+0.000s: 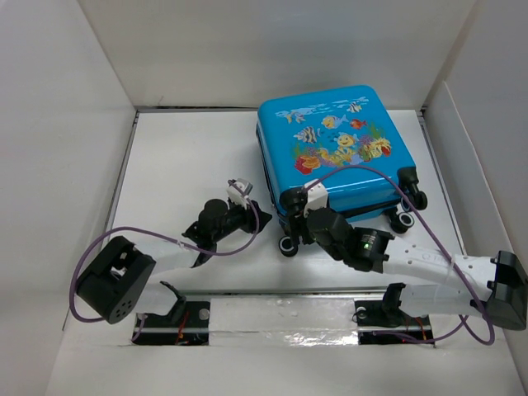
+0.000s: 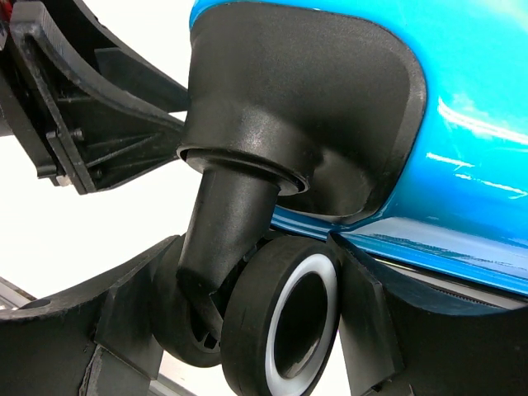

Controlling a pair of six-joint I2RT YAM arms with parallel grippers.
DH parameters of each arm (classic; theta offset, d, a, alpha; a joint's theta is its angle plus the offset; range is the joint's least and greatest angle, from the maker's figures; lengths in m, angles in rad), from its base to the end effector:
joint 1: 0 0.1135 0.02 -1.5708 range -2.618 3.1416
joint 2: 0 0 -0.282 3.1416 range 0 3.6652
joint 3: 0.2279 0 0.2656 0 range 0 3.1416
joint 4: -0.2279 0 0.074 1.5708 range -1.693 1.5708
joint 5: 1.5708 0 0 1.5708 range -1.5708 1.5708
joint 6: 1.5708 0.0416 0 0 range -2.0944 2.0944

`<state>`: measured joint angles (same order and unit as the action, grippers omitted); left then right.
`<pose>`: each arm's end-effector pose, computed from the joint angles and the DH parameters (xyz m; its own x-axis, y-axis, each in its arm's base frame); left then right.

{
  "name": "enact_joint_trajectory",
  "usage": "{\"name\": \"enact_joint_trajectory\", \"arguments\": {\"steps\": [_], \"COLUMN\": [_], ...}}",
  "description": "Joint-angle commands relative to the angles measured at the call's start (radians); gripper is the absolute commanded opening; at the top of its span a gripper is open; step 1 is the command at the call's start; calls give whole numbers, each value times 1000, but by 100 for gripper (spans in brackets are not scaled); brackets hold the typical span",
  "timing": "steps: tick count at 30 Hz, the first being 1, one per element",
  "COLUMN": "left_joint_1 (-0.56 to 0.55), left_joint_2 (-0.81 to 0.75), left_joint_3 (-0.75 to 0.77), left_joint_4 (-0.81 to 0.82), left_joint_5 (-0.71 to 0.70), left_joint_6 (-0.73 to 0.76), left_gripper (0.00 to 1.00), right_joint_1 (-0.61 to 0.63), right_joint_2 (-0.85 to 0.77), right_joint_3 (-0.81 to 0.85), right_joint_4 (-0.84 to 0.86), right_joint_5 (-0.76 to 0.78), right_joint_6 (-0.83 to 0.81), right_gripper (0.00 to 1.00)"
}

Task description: Pack the luggage

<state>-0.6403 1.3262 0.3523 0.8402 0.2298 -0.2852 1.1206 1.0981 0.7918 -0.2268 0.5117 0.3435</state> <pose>0.2030 -0.1631 0.1916 -0.3172 -0.1053 -0.9425 0.7019 0.6423 -0.3080 0.1277 0.2175 0.2877 -0.4108 -0.1752 -0.8947 -0.4919 0.8689 0.0557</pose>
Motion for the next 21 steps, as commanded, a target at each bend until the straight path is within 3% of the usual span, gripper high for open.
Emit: {"name": "enact_joint_trajectory", "arguments": {"steps": [1, 13, 20, 21], "left_joint_1": [-5, -5, -5, -5], "left_joint_2": [4, 114, 94, 81], "left_joint_3": [40, 175, 188, 186], "left_joint_4": [50, 57, 71, 73], "left_joint_5": [68, 39, 59, 62], "left_joint_6": [41, 133, 146, 144], "left_gripper": [45, 41, 22, 15], "right_joint_1": [25, 25, 25, 25], "right_joint_2": [-32, -46, -34, -33], "right_joint_3": [43, 23, 18, 15], "right_joint_4": [116, 122, 127, 127], "right_joint_5": [-68, -71, -82, -82], "right_joint_6": [-3, 2, 6, 11], "right_gripper": [0, 0, 0, 0]}}
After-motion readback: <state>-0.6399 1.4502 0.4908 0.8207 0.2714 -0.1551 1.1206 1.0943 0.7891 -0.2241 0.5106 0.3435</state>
